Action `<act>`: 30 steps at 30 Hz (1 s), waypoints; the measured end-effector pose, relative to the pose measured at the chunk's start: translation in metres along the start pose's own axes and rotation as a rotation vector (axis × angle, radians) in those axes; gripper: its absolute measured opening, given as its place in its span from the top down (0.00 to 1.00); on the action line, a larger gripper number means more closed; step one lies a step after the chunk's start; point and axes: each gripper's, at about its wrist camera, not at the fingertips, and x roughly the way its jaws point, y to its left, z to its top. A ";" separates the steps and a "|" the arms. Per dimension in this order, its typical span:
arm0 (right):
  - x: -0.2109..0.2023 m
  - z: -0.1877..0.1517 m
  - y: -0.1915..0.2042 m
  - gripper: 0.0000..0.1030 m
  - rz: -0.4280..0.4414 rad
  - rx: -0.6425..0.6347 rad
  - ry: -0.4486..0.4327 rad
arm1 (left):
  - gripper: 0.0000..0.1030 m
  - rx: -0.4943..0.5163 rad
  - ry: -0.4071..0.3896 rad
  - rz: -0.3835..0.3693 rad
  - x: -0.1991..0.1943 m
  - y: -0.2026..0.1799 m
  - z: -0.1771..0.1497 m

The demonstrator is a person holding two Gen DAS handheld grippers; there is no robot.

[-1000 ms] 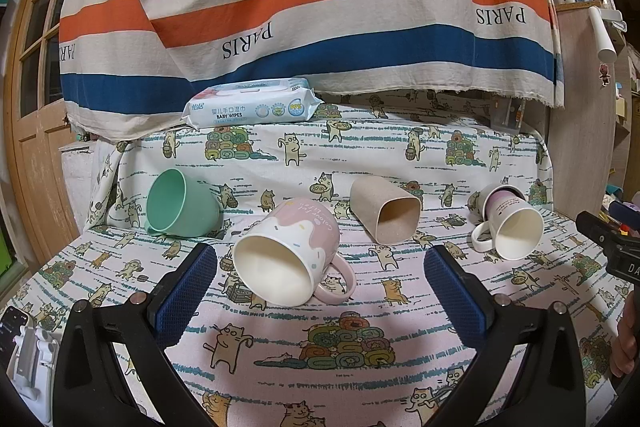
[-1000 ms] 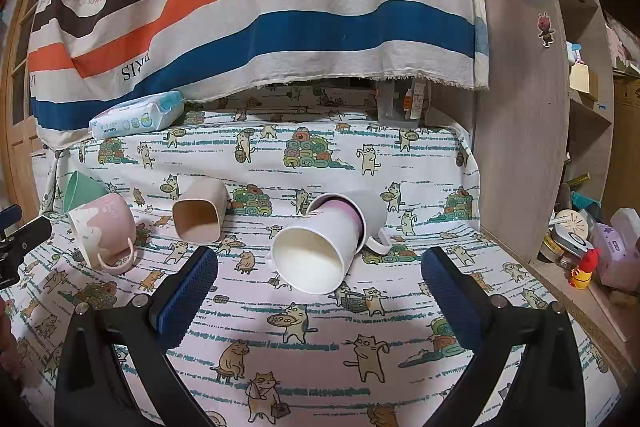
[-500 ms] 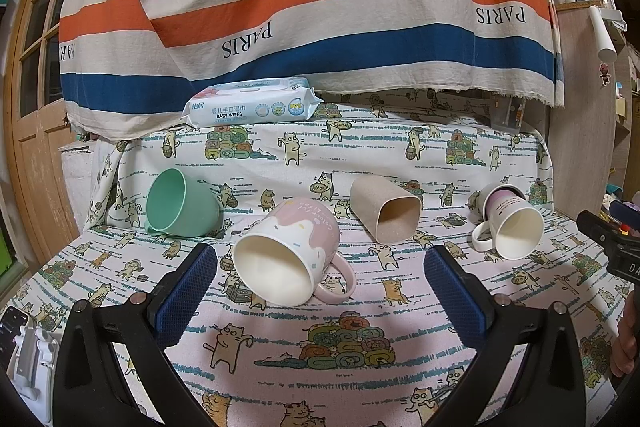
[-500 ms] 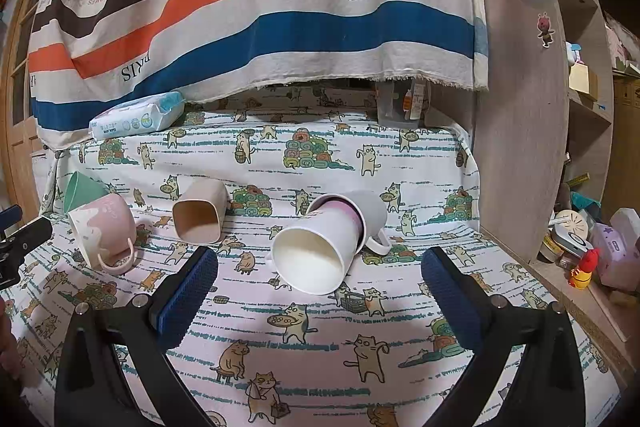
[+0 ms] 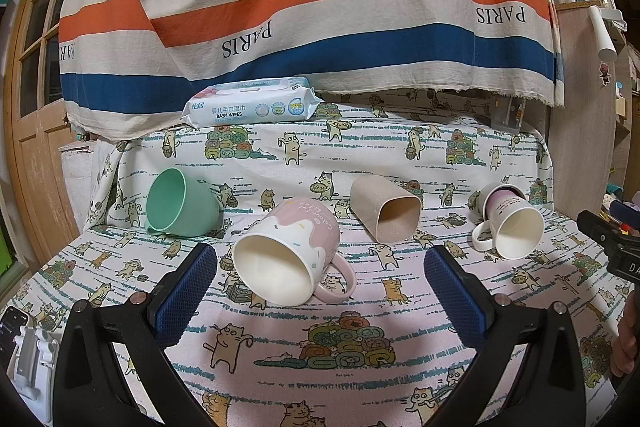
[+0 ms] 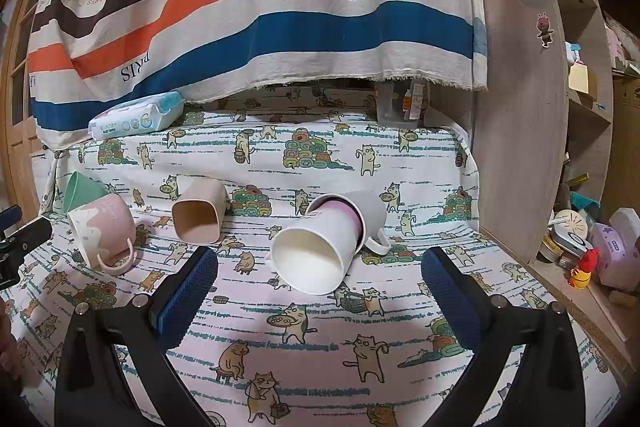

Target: Flip cup upside down

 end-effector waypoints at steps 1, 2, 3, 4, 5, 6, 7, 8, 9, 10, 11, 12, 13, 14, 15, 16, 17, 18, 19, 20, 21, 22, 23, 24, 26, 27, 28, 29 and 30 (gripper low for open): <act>0.000 0.000 0.000 0.00 0.000 0.000 0.000 | 0.00 0.000 0.000 0.000 0.000 0.000 0.000; 0.000 0.000 0.000 0.00 0.000 0.000 0.000 | 0.00 0.000 0.000 0.000 0.000 0.000 0.000; 0.000 0.000 0.000 0.00 0.000 0.000 -0.001 | 0.00 0.000 0.000 0.000 0.000 0.000 0.000; 0.000 0.000 0.000 0.00 0.000 0.000 -0.001 | 0.00 0.000 0.000 0.000 0.000 0.000 0.000; 0.000 0.000 0.000 0.00 0.000 0.000 0.000 | 0.00 0.000 0.000 0.000 0.000 0.000 0.000; 0.000 0.000 0.000 0.00 0.000 0.000 0.000 | 0.00 0.000 0.000 0.000 0.000 0.000 0.000; 0.000 0.000 0.000 0.00 0.000 0.000 0.000 | 0.00 0.000 0.000 0.000 0.000 0.000 0.000; -0.001 0.000 0.000 0.00 0.000 0.000 0.000 | 0.00 0.000 0.000 0.000 0.000 0.000 0.000; 0.000 0.000 0.000 0.00 0.000 0.000 -0.001 | 0.00 0.000 0.001 0.000 0.000 0.000 0.000; 0.000 0.000 0.000 0.00 0.000 0.000 -0.001 | 0.00 0.000 0.001 0.000 0.000 0.000 0.000; 0.000 0.000 0.000 0.00 0.000 0.000 -0.001 | 0.00 0.000 0.000 -0.001 0.000 0.000 0.000; 0.000 0.001 0.000 0.00 0.000 0.000 0.000 | 0.00 -0.001 0.000 -0.002 0.000 0.000 0.000; 0.000 0.000 0.000 0.00 0.000 0.000 0.000 | 0.00 0.000 0.001 -0.009 0.000 -0.001 0.000; 0.000 0.001 0.000 0.00 0.001 0.000 0.001 | 0.00 0.000 0.005 -0.024 0.001 0.001 -0.002; 0.000 0.000 0.000 0.00 0.000 0.000 0.001 | 0.00 0.001 0.007 -0.040 0.001 0.000 -0.002; -0.001 0.000 0.000 0.00 0.000 0.000 0.000 | 0.00 0.004 0.006 -0.052 0.000 -0.001 -0.003; 0.000 0.000 0.000 0.00 0.000 0.000 -0.001 | 0.00 0.010 0.000 -0.055 -0.001 -0.002 -0.003; 0.000 0.000 0.000 0.00 0.001 0.000 -0.001 | 0.00 0.016 -0.006 -0.053 -0.002 -0.004 -0.004; 0.000 0.001 0.000 0.00 0.002 0.000 0.000 | 0.00 0.022 -0.011 -0.053 -0.003 -0.005 -0.004; 0.000 0.001 0.000 0.00 0.002 0.000 0.001 | 0.00 0.024 -0.017 -0.057 -0.005 -0.005 -0.004; 0.000 0.000 0.000 0.00 0.002 0.000 0.002 | 0.00 0.023 -0.028 -0.060 -0.008 -0.005 -0.004; 0.000 0.000 0.000 0.00 0.003 0.000 0.002 | 0.00 0.020 -0.040 -0.060 -0.010 -0.004 -0.004; 0.000 0.000 0.000 0.00 0.003 0.000 0.003 | 0.00 0.013 -0.056 -0.061 -0.014 -0.002 -0.003; 0.000 0.000 0.000 0.00 0.004 0.000 0.003 | 0.00 0.004 -0.067 -0.060 -0.018 0.000 -0.001; 0.001 0.000 0.000 0.00 0.014 -0.003 0.008 | 0.00 -0.001 -0.084 -0.050 -0.024 0.006 0.002; 0.002 0.000 0.000 0.00 0.017 -0.004 0.011 | 0.00 0.009 -0.091 -0.048 -0.027 0.007 0.003; 0.003 0.000 0.001 0.00 0.019 -0.006 0.015 | 0.00 0.027 -0.097 -0.043 -0.031 0.008 0.005; 0.004 0.000 0.001 0.00 0.019 -0.006 0.018 | 0.00 0.044 -0.102 -0.038 -0.034 0.009 0.007; 0.005 0.000 0.001 0.00 0.020 -0.006 0.020 | 0.00 0.058 -0.108 -0.036 -0.037 0.009 0.008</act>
